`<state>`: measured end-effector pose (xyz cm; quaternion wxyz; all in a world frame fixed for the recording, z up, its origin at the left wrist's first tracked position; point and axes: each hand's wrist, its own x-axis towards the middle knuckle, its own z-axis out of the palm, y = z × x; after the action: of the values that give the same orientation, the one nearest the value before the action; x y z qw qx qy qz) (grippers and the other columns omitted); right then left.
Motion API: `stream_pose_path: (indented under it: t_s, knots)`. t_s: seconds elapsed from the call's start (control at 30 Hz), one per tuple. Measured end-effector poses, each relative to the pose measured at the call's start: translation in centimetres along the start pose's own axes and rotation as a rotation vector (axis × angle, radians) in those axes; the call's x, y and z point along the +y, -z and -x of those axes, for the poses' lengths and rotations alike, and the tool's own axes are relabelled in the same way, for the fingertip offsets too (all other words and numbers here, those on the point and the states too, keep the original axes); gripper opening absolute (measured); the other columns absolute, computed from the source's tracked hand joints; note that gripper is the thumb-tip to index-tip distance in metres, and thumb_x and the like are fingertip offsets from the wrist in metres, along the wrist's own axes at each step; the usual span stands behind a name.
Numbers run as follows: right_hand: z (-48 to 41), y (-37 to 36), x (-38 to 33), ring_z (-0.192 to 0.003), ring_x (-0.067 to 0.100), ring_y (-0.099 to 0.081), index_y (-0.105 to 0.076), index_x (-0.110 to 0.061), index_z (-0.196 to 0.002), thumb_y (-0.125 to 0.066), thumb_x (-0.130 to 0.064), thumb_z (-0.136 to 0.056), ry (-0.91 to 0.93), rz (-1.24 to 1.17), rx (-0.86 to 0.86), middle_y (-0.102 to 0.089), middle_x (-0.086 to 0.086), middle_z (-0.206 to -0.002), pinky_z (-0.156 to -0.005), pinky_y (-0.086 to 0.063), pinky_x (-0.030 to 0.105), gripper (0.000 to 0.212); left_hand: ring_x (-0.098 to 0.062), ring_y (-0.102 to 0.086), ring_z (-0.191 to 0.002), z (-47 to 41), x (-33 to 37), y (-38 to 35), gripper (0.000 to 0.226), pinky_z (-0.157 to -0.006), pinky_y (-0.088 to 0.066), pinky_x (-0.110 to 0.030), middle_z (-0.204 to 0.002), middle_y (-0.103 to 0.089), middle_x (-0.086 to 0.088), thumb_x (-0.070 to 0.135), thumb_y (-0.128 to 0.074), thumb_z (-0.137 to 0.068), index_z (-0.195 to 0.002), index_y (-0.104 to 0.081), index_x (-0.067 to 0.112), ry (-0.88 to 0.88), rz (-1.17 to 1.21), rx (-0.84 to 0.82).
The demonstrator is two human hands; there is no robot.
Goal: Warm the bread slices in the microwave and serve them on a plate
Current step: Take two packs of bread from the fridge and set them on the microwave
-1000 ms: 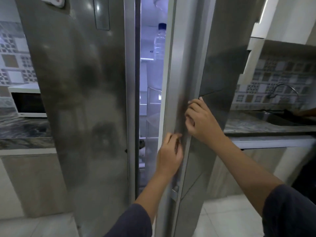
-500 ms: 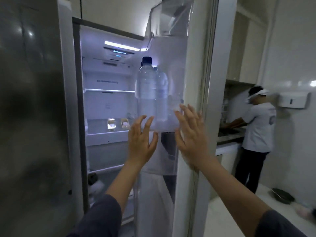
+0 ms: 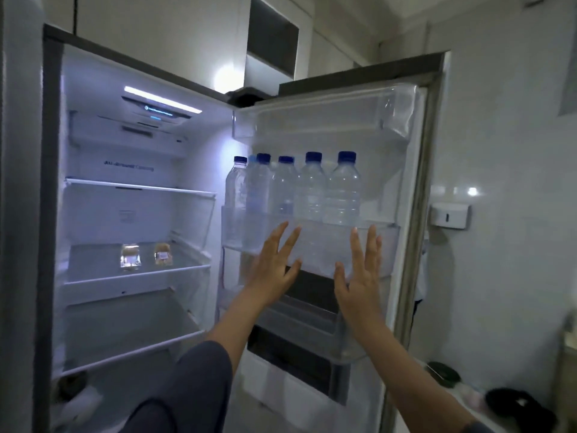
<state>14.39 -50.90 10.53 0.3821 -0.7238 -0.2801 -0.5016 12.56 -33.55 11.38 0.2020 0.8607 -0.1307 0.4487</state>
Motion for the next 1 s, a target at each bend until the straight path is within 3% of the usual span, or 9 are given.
stream_pose_path:
  t_s: [0.13,0.17,0.27,0.37,0.5,0.7,0.87,1.0]
  knots:
    - [-1.4,0.6,3.6,-0.145,0.023,0.000,-0.020,-0.020,-0.145,-0.050,-0.001,-0.089,-0.078,0.014,0.034,0.001,0.000,-0.155,-0.113,-0.009,0.013,0.067,-0.020,-0.010,-0.144,-2.8,-0.1,-3.0,0.067,-0.115,-0.023,-0.041,-0.157,-0.004,-0.001,0.033,-0.048,-0.094,-0.147,-0.008,0.032,-0.041,-0.120,0.002]
    - [-1.8,0.6,4.6,-0.145,0.022,0.001,-0.018,-0.023,-0.145,-0.052,0.003,-0.088,-0.102,0.021,0.022,0.003,-0.002,-0.155,-0.115,-0.012,0.014,0.071,-0.020,-0.009,-0.144,-3.4,-0.3,-3.7,0.067,-0.115,-0.022,-0.041,-0.157,-0.004,-0.001,0.033,-0.047,-0.093,-0.148,-0.009,0.031,-0.031,-0.138,0.000]
    - [-3.2,0.3,7.2,-0.146,0.020,0.000,-0.018,-0.029,-0.145,-0.053,0.004,-0.086,-0.201,0.052,0.027,0.004,-0.001,-0.157,-0.114,-0.030,0.042,0.076,-0.022,-0.010,-0.144,-5.2,-1.2,-5.4,0.063,-0.116,-0.019,-0.044,-0.157,-0.008,-0.003,0.033,-0.047,-0.093,-0.148,-0.014,0.029,-0.060,-0.214,0.009]
    - [-4.8,0.0,9.3,-0.146,0.023,-0.009,-0.023,-0.026,-0.146,-0.051,0.004,-0.086,-0.301,0.082,0.038,0.005,-0.001,-0.158,-0.107,-0.038,0.039,0.072,-0.023,-0.012,-0.143,-6.9,-2.7,-7.1,0.061,-0.113,-0.021,-0.048,-0.155,-0.013,-0.005,0.034,-0.046,-0.090,-0.145,-0.022,0.026,-0.122,-0.253,0.070]
    - [-6.1,-2.2,10.7,-0.146,0.027,0.005,-0.019,-0.022,-0.148,-0.049,-0.002,-0.089,-0.357,0.232,0.016,0.005,0.002,-0.159,-0.117,-0.018,0.049,0.069,-0.021,-0.009,-0.143,-8.3,-5.3,-8.8,0.063,-0.113,-0.012,-0.047,-0.154,-0.016,-0.006,0.036,-0.042,-0.087,-0.146,-0.020,0.023,-0.196,-0.316,0.150]
    - [-6.3,-9.5,8.9,-0.144,0.031,0.015,0.000,-0.028,-0.148,-0.039,-0.023,-0.098,-0.324,0.287,-0.094,0.014,0.003,-0.158,-0.113,0.002,0.056,0.063,-0.017,0.008,-0.145,-9.0,-8.6,-10.6,0.065,-0.118,0.007,-0.039,-0.157,-0.005,-0.002,0.039,-0.040,-0.092,-0.148,-0.013,0.022,-0.319,-0.410,0.150]
    - [-6.6,-11.3,10.6,-0.144,0.028,0.015,0.006,-0.029,-0.146,-0.034,-0.027,-0.100,-0.349,0.271,-0.071,0.015,0.002,-0.157,-0.113,0.004,0.057,0.061,-0.016,0.009,-0.145,-10.0,-9.2,-11.8,0.061,-0.118,0.009,-0.036,-0.158,0.000,-0.003,0.039,-0.035,-0.094,-0.148,-0.015,0.020,-0.393,-0.478,0.147]
    - [-7.2,-11.4,12.1,-0.145,0.028,0.012,-0.001,-0.024,-0.148,-0.036,-0.025,-0.100,-0.327,0.254,-0.066,0.011,0.004,-0.158,-0.118,0.000,0.052,0.060,-0.018,0.008,-0.145,-10.5,-8.9,-13.1,0.060,-0.118,0.008,-0.037,-0.157,-0.015,-0.007,0.038,-0.036,-0.094,-0.148,-0.021,0.018,-0.390,-0.522,0.180]
